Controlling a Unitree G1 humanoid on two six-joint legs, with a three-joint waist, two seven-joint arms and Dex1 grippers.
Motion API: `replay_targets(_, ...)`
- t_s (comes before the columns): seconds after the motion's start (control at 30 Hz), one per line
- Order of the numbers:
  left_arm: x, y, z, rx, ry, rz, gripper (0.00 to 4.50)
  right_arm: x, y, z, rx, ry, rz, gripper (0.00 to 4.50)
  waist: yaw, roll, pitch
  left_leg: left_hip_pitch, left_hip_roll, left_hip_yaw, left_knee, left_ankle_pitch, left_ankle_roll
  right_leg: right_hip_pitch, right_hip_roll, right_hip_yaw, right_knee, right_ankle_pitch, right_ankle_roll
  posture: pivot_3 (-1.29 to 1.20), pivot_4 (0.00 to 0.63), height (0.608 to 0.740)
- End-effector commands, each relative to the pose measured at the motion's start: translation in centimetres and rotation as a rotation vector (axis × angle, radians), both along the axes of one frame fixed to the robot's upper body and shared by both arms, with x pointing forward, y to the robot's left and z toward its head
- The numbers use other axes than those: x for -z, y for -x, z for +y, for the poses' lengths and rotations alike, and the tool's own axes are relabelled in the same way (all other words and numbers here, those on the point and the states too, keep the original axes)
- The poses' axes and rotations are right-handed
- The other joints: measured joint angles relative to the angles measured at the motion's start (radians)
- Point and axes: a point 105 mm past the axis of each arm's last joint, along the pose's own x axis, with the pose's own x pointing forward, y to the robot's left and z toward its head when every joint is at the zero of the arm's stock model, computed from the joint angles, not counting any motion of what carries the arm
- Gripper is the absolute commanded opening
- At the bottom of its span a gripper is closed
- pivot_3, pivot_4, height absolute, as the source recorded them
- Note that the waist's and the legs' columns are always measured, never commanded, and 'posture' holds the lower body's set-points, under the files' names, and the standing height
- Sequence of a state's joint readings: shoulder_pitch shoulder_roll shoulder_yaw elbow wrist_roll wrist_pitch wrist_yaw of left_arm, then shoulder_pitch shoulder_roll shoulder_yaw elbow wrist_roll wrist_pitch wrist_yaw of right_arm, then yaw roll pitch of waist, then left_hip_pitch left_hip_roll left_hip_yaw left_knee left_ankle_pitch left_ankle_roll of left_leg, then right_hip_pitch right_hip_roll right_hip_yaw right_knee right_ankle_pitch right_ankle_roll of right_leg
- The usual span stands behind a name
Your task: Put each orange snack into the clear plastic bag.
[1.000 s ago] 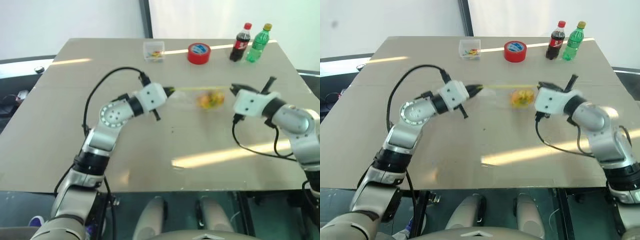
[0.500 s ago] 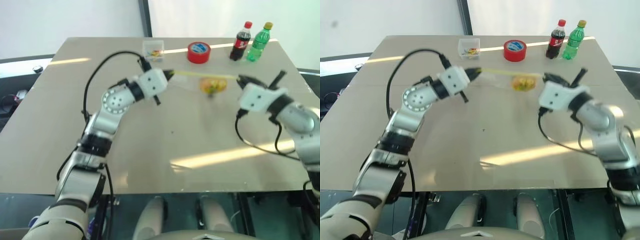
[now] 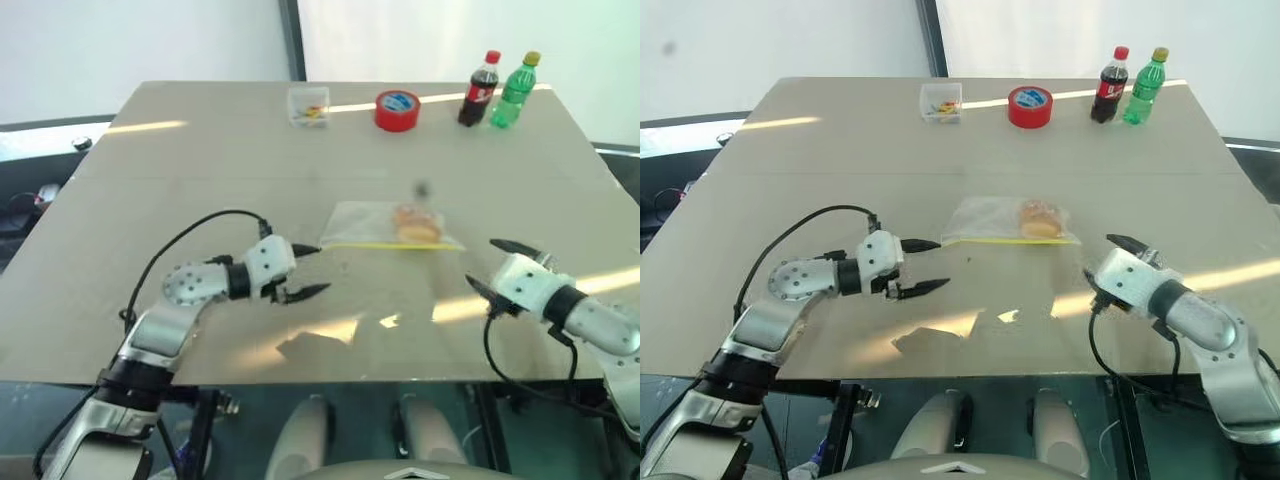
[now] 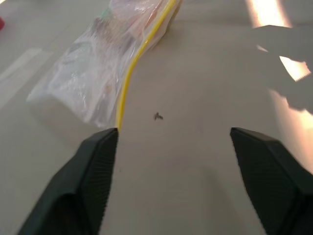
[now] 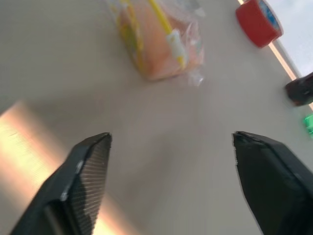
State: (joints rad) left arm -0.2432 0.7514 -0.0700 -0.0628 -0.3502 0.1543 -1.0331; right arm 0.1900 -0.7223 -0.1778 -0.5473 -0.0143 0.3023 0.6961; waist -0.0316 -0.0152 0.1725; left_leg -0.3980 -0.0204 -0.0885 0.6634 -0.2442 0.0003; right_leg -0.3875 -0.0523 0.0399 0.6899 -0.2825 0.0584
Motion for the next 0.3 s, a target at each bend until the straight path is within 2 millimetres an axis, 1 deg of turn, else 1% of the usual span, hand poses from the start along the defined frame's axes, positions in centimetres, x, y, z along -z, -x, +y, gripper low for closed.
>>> replay_targets(0.03, -3.0, -0.1, 2.6, -0.095, 0.056, -0.024, 4.44, -2.4, 1.6, -1.3, 0.014, -0.107, 0.018, 4.50, 0.000, 0.000, 0.000, 0.000, 0.000, 0.000, 0.000, 0.000, 0.000, 0.001, 0.000, 0.000, -0.001, 0.000, 0.000, 0.00, 0.150, 0.740)
replay_targets(0.07, -3.4, -0.1, 3.3, -0.116, 0.062, -0.020, 4.44, -3.0, 2.1, -1.5, 0.014, -0.146, 0.018, 4.50, 0.000, 0.000, 0.000, 0.001, 0.000, 0.000, 0.000, 0.000, 0.000, 0.002, 0.000, 0.000, -0.001, 0.000, 0.000, 0.00, 0.150, 0.740)
replay_targets(0.17, -4.6, -0.1, 4.7, -0.155, 0.082, -0.006, 4.44, -4.6, 2.9, -1.9, 0.022, -0.249, 0.008, 4.50, -0.003, 0.000, 0.000, 0.004, 0.000, 0.001, 0.000, -0.001, 0.001, 0.004, 0.000, 0.001, -0.003, 0.000, 0.000, 0.00, 0.150, 0.740)
replay_targets(0.3, -5.5, 0.1, 5.8, -0.163, 0.079, 0.025, 4.44, -6.0, 3.6, -1.9, 0.003, -0.318, 0.014, 4.50, -0.001, 0.000, 0.000, 0.005, 0.002, -0.001, -0.001, -0.001, 0.001, 0.007, 0.000, -0.002, -0.007, 0.000, 0.000, 0.00, 0.150, 0.740)
